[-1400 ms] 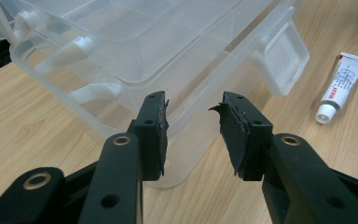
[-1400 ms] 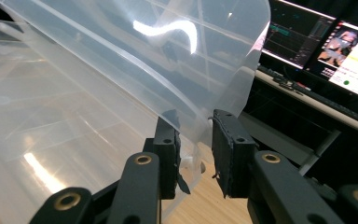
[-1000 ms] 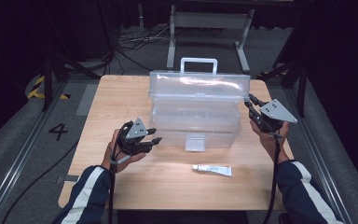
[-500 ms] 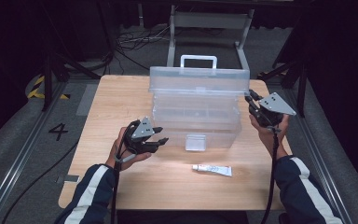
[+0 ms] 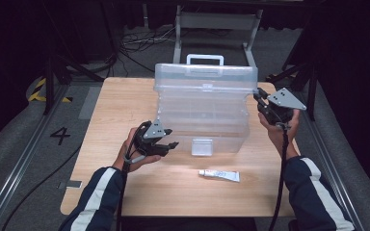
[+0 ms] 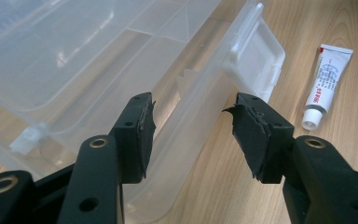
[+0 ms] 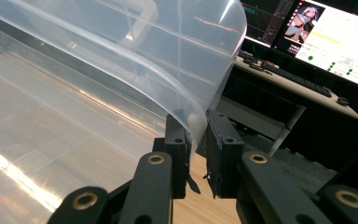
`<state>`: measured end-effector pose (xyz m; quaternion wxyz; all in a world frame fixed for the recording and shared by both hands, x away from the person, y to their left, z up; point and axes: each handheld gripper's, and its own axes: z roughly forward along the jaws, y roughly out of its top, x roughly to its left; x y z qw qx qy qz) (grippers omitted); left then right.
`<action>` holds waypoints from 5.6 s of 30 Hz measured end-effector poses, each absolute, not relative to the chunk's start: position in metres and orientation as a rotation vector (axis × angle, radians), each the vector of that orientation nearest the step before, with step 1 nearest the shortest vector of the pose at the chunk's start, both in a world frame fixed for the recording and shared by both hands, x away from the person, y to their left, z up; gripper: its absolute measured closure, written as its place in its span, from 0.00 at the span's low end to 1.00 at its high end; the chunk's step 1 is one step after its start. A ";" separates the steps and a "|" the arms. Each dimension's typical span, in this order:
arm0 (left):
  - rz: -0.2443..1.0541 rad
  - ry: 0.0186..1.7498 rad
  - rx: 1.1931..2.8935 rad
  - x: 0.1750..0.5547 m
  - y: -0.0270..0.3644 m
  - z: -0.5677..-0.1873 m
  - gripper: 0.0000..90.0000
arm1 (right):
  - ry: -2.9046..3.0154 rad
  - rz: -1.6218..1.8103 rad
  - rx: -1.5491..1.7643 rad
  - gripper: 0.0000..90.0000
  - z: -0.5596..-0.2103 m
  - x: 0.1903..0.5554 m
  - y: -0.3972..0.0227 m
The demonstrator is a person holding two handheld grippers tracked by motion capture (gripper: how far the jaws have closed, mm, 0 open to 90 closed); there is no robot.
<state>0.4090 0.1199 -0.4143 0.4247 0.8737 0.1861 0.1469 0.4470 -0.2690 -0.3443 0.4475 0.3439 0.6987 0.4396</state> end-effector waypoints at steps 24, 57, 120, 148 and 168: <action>0.407 0.393 2.474 0.427 0.088 -0.422 0.58 | 1.724 1.123 0.870 0.92 -0.331 0.468 -0.271; 0.333 0.257 2.533 0.426 0.106 -0.413 0.86 | 1.709 1.095 0.883 0.94 -0.323 0.471 -0.260; 0.252 0.199 2.460 0.434 0.116 -0.418 0.90 | 1.756 1.173 1.082 0.95 -0.301 0.555 -0.260; 0.240 0.194 2.479 0.433 0.116 -0.416 0.90 | 1.863 1.073 1.149 0.93 -0.305 0.616 -0.256; 0.235 0.196 2.494 0.422 0.120 -0.414 0.90 | 1.982 0.984 1.202 0.91 -0.318 0.645 -0.255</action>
